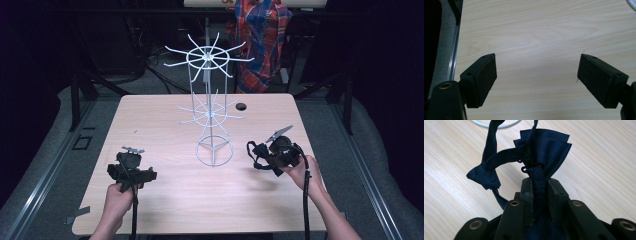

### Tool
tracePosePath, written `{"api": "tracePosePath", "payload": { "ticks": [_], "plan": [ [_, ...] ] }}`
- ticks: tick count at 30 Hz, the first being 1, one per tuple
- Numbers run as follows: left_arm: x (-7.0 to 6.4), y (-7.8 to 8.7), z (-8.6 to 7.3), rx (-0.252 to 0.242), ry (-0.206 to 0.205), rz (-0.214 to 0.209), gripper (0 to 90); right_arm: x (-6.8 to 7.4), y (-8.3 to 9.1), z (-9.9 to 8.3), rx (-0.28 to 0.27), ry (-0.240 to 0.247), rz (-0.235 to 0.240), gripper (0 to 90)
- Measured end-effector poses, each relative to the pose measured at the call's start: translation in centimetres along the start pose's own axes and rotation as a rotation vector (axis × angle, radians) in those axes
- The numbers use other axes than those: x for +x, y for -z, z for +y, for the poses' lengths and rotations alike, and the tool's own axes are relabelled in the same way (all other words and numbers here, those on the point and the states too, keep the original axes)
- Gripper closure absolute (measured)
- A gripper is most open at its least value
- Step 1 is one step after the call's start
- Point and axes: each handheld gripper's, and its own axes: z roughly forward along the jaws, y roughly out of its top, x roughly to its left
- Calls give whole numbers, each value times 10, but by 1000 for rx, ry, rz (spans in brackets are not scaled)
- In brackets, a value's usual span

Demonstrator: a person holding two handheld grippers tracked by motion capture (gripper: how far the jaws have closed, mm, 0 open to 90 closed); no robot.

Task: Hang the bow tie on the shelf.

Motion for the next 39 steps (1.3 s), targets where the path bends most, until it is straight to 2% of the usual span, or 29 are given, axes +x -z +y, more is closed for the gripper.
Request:
{"api": "tracePosePath", "payload": {
  "ticks": [7,30,32,39],
  "plan": [
    [0,0,0,0,0,-1,162,-1,3,5,-19,-8,-12,757],
    [0,0,0,1,-1,-3,162,2,19,24,-84,-8,11,757],
    [0,0,0,1,0,-2,162,3,19,26,-103,-16,17,757],
    [0,0,0,2,-1,-4,162,1,18,33,-103,-17,15,757]
  ]
}}
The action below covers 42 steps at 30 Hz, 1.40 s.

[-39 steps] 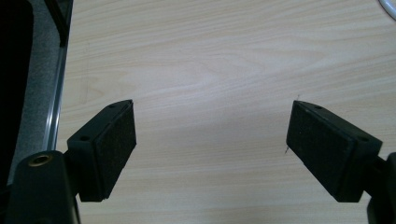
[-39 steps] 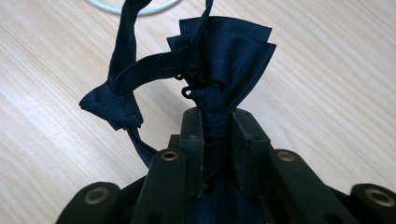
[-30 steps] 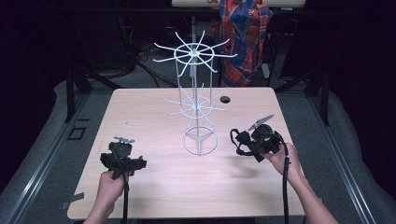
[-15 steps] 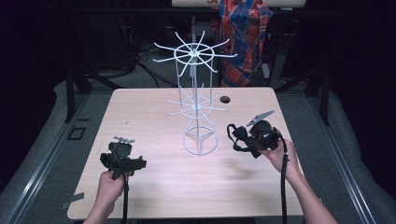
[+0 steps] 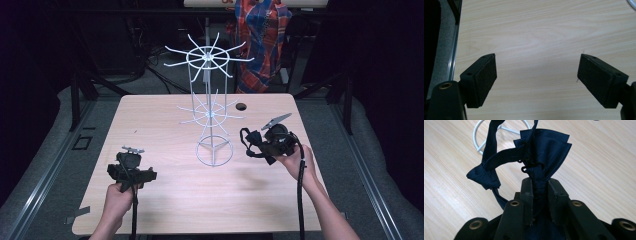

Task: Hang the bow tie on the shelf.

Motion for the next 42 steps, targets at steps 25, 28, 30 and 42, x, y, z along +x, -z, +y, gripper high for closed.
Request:
{"api": "tracePosePath", "payload": {
  "ticks": [25,28,30,42],
  "plan": [
    [-1,0,0,1,-9,-6,162,-8,17,0,-84,-22,1,757],
    [-1,0,0,0,-9,-5,162,-8,20,0,-96,-27,6,757],
    [-1,0,0,0,-10,-6,162,-8,22,0,-106,-29,4,757],
    [-2,1,0,-1,-11,-6,162,-13,33,-3,-141,-46,2,756]
  ]
}}
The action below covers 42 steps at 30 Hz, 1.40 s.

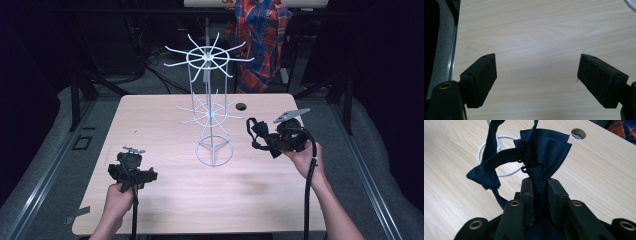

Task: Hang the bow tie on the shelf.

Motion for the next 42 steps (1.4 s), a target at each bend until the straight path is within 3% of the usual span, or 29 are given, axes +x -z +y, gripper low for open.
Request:
{"api": "tracePosePath", "payload": {
  "ticks": [10,23,42],
  "plan": [
    [-1,0,0,1,1,1,162,-3,12,2,-51,-21,6,757],
    [-1,0,0,0,-1,1,162,2,18,10,-76,-3,20,757],
    [-2,0,0,2,-5,3,162,15,-2,21,-47,5,46,755]
  ]
}}
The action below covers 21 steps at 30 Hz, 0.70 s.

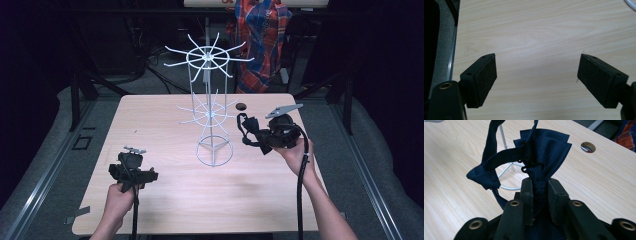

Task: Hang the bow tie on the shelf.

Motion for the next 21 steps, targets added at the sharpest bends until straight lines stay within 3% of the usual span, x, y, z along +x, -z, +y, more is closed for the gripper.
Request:
{"api": "tracePosePath", "payload": {
  "ticks": [21],
  "plan": [
    [2,0,0,-3,3,1,162,9,-22,13,-3,7,8,755]
  ]
}}
